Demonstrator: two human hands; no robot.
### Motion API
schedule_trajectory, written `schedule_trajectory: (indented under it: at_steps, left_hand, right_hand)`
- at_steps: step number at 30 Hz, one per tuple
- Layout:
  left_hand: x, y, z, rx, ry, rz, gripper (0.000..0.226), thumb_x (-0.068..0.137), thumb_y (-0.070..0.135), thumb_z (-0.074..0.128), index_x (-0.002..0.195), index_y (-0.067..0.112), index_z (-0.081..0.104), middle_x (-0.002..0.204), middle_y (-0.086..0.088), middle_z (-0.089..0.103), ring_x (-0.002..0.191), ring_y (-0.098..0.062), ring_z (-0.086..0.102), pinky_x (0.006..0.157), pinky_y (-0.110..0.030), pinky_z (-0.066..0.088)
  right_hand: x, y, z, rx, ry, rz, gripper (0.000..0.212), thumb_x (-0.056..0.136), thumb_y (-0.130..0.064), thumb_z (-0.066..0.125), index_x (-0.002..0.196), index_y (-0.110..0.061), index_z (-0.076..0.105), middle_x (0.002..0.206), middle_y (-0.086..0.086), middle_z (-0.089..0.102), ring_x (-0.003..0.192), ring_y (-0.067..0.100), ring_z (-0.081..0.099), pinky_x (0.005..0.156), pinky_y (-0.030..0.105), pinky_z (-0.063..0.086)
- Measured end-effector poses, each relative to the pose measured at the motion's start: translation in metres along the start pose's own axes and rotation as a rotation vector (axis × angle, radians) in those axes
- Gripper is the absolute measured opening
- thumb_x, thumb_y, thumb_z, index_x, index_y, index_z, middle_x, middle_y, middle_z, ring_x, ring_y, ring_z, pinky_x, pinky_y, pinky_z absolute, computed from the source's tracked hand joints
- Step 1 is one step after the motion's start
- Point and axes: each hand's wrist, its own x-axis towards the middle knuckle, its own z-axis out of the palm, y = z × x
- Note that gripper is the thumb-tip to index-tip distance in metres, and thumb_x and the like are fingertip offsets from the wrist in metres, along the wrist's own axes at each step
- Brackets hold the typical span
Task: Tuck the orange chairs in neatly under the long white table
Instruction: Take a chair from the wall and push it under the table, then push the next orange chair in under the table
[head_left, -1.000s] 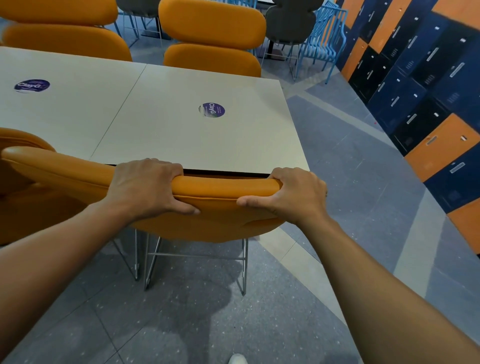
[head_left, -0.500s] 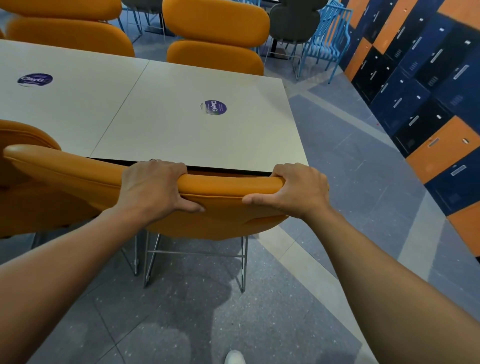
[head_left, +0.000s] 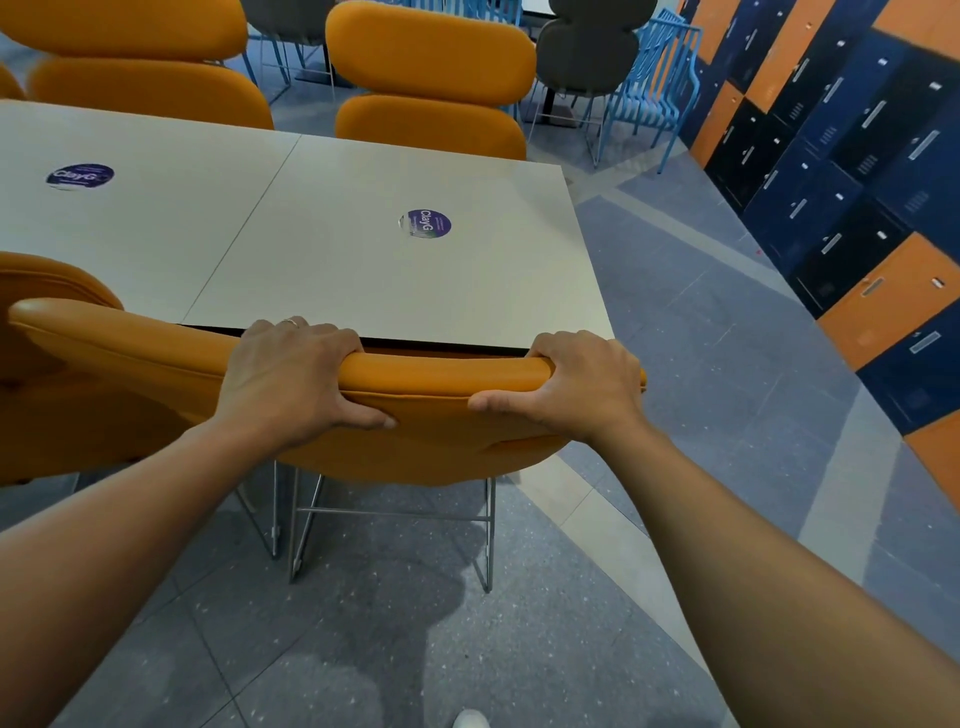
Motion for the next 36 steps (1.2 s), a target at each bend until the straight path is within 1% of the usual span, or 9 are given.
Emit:
schedule_trajectory:
  at_steps: [6, 10, 14, 19, 24, 27, 29, 32, 36]
  left_hand:
    - [-0.009, 0.007, -0.003, -0.057, -0.011, -0.105, 0.093, 0.051, 0.093, 0.039, 0.116, 0.030, 0.060, 0.105, 0.001, 0.066, 0.103, -0.028, 0.056, 0.091, -0.048, 0.040]
    - [-0.021, 0.016, -0.001, -0.165, 0.021, -0.153, 0.082, 0.063, 0.081, 0.060, 0.127, 0.030, 0.053, 0.122, -0.004, 0.060, 0.118, -0.033, 0.050, 0.106, -0.053, 0.029]
    - [-0.034, 0.021, -0.002, -0.259, 0.085, -0.177, 0.072, 0.075, 0.066, 0.064, 0.134, 0.028, 0.049, 0.132, -0.005, 0.055, 0.129, -0.031, 0.043, 0.114, -0.053, 0.022]
    - [-0.052, 0.022, -0.012, -0.417, 0.174, -0.170, 0.054, 0.081, 0.048, 0.067, 0.129, 0.026, 0.054, 0.130, 0.000, 0.057, 0.123, -0.024, 0.048, 0.107, -0.051, 0.036]
    - [-0.076, 0.009, -0.023, -0.508, 0.308, -0.177, 0.032, 0.085, 0.032, 0.069, 0.115, 0.019, 0.066, 0.116, 0.002, 0.066, 0.108, -0.014, 0.052, 0.093, -0.035, 0.041]
    - [-0.098, -0.011, -0.027, -0.536, 0.306, -0.190, 0.026, 0.087, 0.031, 0.068, 0.111, 0.020, 0.069, 0.111, 0.002, 0.068, 0.108, -0.017, 0.056, 0.093, -0.038, 0.046]
    - [-0.139, -0.057, -0.031, -0.561, 0.292, -0.208, 0.024, 0.087, 0.031, 0.068, 0.110, 0.022, 0.069, 0.111, 0.004, 0.068, 0.108, -0.018, 0.057, 0.093, -0.040, 0.049]
    - [-0.167, -0.095, -0.024, -0.567, 0.286, -0.206, 0.024, 0.087, 0.028, 0.068, 0.110, 0.021, 0.068, 0.110, 0.005, 0.068, 0.104, -0.014, 0.058, 0.088, -0.029, 0.043]
    - [-0.183, -0.111, -0.022, -0.539, 0.296, -0.209, 0.023, 0.086, 0.027, 0.070, 0.108, 0.019, 0.069, 0.112, 0.002, 0.068, 0.099, -0.010, 0.054, 0.086, -0.030, 0.041]
  right_hand:
    - [-0.001, 0.001, 0.002, 0.020, -0.005, -0.010, 0.107, 0.046, -0.109, 0.013, 0.094, -0.031, 0.069, 0.089, -0.011, 0.068, 0.079, 0.012, 0.060, 0.078, 0.039, 0.053]
    - [-0.003, 0.002, 0.003, 0.015, -0.007, -0.025, 0.109, 0.048, -0.109, 0.012, 0.101, -0.032, 0.070, 0.094, -0.011, 0.070, 0.085, 0.013, 0.061, 0.082, 0.039, 0.051]
    - [-0.005, 0.003, 0.002, 0.024, -0.023, -0.041, 0.105, 0.052, -0.109, 0.016, 0.102, -0.033, 0.069, 0.096, -0.012, 0.069, 0.088, 0.013, 0.060, 0.085, 0.040, 0.049]
    - [-0.008, 0.002, -0.003, 0.089, -0.079, -0.049, 0.100, 0.057, -0.106, 0.020, 0.111, -0.036, 0.067, 0.104, -0.013, 0.070, 0.095, 0.013, 0.060, 0.092, 0.044, 0.047]
    - [-0.020, -0.021, -0.009, 0.274, -0.009, -0.178, 0.052, 0.088, -0.069, 0.052, 0.121, -0.033, 0.066, 0.119, -0.011, 0.067, 0.108, 0.011, 0.055, 0.099, 0.045, 0.044]
    - [-0.034, -0.058, -0.012, 0.353, 0.087, -0.264, 0.033, 0.094, -0.050, 0.059, 0.116, -0.028, 0.070, 0.113, -0.009, 0.068, 0.104, 0.009, 0.055, 0.093, 0.040, 0.048]
    - [-0.052, -0.123, -0.004, 0.367, 0.079, -0.314, 0.029, 0.095, -0.046, 0.060, 0.115, -0.029, 0.070, 0.111, -0.010, 0.068, 0.101, 0.007, 0.055, 0.088, 0.033, 0.048]
    - [-0.063, -0.171, 0.004, 0.353, -0.026, -0.349, 0.031, 0.095, -0.047, 0.059, 0.121, -0.031, 0.067, 0.112, -0.013, 0.067, 0.097, 0.003, 0.055, 0.081, 0.026, 0.048]
    - [-0.067, -0.186, 0.022, 0.289, -0.241, -0.308, 0.046, 0.094, -0.052, 0.059, 0.136, -0.034, 0.056, 0.126, -0.012, 0.062, 0.112, 0.009, 0.057, 0.091, 0.032, 0.052]
